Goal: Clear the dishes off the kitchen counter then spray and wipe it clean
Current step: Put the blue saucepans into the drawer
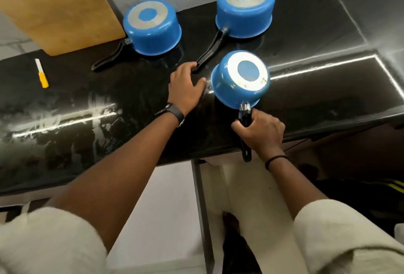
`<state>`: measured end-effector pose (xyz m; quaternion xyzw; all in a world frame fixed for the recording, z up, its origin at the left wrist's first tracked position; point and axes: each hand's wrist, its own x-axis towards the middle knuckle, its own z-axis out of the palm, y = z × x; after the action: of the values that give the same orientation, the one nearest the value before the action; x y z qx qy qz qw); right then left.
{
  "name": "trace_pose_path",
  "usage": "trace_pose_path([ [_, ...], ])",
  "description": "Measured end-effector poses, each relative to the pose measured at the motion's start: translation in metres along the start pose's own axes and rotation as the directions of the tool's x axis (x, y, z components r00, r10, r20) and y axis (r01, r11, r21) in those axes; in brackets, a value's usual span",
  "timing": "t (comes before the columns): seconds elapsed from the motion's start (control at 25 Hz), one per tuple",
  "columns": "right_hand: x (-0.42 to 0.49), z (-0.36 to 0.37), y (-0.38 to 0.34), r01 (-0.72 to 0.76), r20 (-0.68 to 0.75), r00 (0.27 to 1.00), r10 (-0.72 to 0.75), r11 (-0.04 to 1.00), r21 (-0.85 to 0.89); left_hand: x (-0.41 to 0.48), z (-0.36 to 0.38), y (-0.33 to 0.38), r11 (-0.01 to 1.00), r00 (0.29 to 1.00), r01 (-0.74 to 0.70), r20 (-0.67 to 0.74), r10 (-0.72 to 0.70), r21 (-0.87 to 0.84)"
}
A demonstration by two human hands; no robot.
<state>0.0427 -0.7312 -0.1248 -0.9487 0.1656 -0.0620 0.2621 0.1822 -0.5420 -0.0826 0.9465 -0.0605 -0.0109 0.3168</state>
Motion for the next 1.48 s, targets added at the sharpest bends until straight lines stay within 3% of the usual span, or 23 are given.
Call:
trace_pose_path([
  [0.12, 0.001, 0.007, 0.004, -0.001, -0.092, 0.996, 0.008, 0.997, 0.075, 0.068, 0.025, 0.017, 0.995, 0.995, 0.08, 0.05, -0.083, 0.058],
  [0.32, 0.004, 0.018, 0.008, 0.028, -0.236, 0.972, 0.006, 0.99, 0.142, 0.146, 0.063, 0.048, 0.962, 0.982, 0.092, 0.137, -0.13, 0.258],
  [0.56, 0.009, 0.02, 0.011, 0.057, -0.257, 0.966, -0.023, 0.99, 0.127, 0.155, 0.065, 0.045, 0.981, 0.975, 0.152, 0.141, -0.169, 0.124],
  [0.88, 0.011, 0.018, 0.013, 0.049, -0.308, 0.951, -0.019, 0.995, 0.089, -0.001, -0.007, -0.033, 0.988, 0.988, 0.152, 0.012, -0.152, 0.015],
  [1.04, 0.003, 0.011, 0.024, 0.093, -0.288, 0.957, -0.048, 0.985, 0.146, -0.101, -0.043, -0.073, 0.971, 0.971, 0.193, -0.114, -0.21, -0.144],
  [1.28, -0.104, 0.056, -0.016, 0.189, -0.174, 0.975, -0.137, 0.922, 0.337, -0.244, -0.07, -0.163, 0.857, 0.894, 0.36, -0.126, -0.43, -0.368],
  [1.48, -0.229, 0.101, -0.061, 0.152, 0.071, 0.979, -0.189, 0.921, 0.358, -0.34, -0.095, -0.219, 0.793, 0.85, 0.459, -0.064, -0.524, -0.4],
])
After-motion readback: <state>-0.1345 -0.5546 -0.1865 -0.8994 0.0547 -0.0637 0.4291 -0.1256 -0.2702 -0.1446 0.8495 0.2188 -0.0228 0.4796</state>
